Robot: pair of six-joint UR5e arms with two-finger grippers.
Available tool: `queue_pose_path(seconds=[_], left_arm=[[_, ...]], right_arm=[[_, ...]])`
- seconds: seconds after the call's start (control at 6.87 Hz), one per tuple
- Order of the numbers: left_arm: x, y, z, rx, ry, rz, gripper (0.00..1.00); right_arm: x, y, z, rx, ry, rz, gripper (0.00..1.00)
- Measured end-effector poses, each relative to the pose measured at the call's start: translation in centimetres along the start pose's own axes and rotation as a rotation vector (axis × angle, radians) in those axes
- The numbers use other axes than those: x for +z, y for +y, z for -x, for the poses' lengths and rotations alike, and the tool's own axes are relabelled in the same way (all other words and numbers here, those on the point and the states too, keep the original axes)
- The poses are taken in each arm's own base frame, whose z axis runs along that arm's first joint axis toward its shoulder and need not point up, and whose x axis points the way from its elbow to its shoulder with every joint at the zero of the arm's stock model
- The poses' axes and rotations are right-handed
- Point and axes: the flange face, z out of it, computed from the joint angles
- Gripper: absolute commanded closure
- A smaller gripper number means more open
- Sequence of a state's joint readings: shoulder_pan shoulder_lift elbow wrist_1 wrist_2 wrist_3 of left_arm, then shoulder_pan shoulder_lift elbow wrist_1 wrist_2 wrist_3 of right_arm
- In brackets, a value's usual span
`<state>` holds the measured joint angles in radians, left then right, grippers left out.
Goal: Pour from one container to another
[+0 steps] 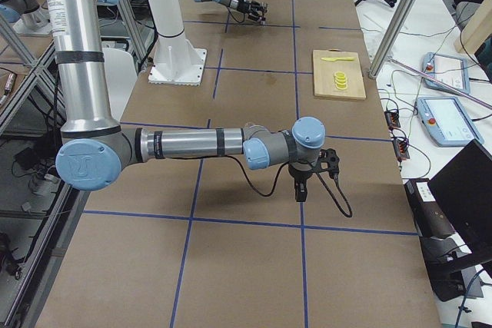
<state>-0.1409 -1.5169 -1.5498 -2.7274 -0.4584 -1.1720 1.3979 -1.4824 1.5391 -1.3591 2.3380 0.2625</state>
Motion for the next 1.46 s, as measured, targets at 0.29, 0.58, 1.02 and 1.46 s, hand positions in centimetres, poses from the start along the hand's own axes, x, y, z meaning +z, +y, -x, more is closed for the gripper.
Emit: queue_pose_path(seconds=[0.29, 0.58, 1.02, 1.46], left_arm=[[0.0, -0.1, -0.2, -0.010, 0.006, 0.004, 1.00], [-0.1, -0.8, -0.5, -0.033, 0.016, 0.001, 1.00], [-0.4, -3.3, -1.7, -0.015, 0.034, -0.019, 1.00], [-0.4, -5.4, -6.8, -0.032, 0.077, -0.043, 1.00]], right_arm=[[-0.1, -0.1, 0.1, -0.002, 0.000, -0.002, 0.00], [-0.2, -0.2, 0.2, -0.003, -0.001, -0.005, 0.00], [-0.4, -0.3, 0.4, -0.006, -0.002, -0.008, 0.00], [-0.5, -0.4, 0.6, -0.010, -0.003, -0.011, 0.00]])
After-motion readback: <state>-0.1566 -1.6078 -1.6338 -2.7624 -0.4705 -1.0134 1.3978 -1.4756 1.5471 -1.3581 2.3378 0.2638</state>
